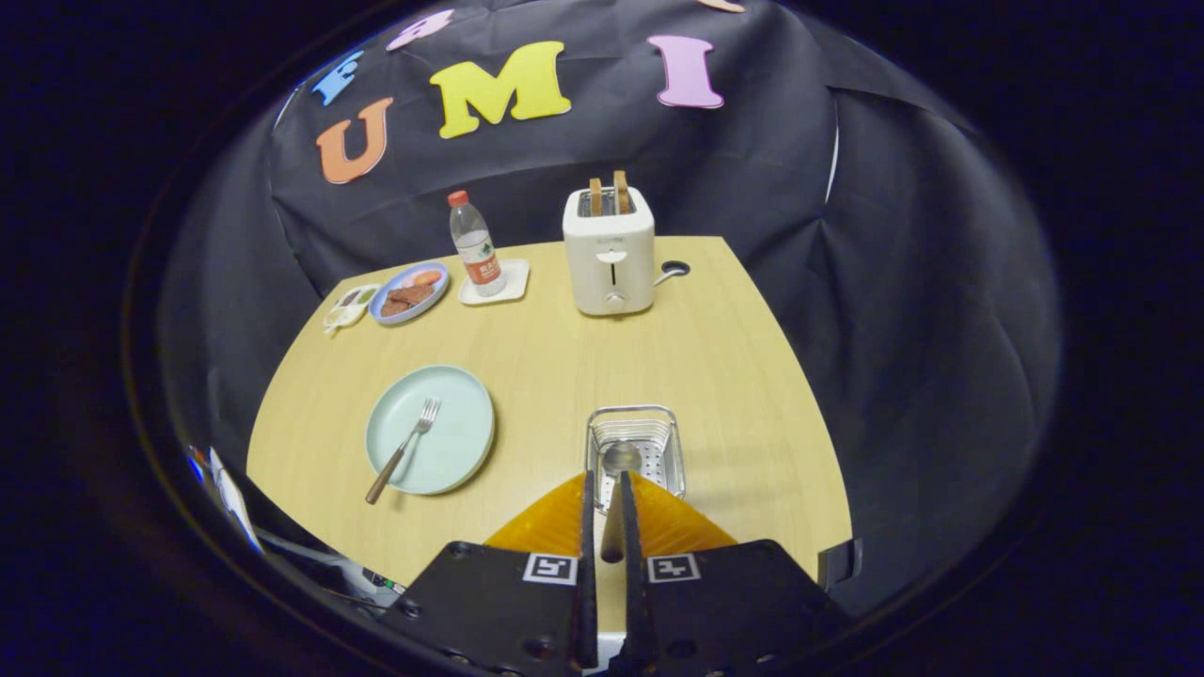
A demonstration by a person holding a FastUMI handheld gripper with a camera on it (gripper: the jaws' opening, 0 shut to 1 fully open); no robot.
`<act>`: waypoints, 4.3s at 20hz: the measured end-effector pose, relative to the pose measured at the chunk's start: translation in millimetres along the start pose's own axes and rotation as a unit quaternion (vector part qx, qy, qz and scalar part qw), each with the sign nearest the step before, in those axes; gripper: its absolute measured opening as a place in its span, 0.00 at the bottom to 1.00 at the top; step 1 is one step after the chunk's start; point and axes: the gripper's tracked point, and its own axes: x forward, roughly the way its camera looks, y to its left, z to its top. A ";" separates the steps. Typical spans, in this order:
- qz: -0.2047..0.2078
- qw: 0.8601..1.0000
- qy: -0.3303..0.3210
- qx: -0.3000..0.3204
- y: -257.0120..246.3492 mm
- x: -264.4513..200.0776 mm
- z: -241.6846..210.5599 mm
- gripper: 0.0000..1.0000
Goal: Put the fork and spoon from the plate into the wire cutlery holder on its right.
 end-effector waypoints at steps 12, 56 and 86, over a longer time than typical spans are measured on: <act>-0.001 1.000 -0.019 -0.015 104.0 24.8 0.0 0.94; -0.026 0.998 0.054 -0.004 226.9 74.7 -49.6 0.06; -0.024 0.996 0.087 -0.009 -41.4 -30.8 -15.2 0.07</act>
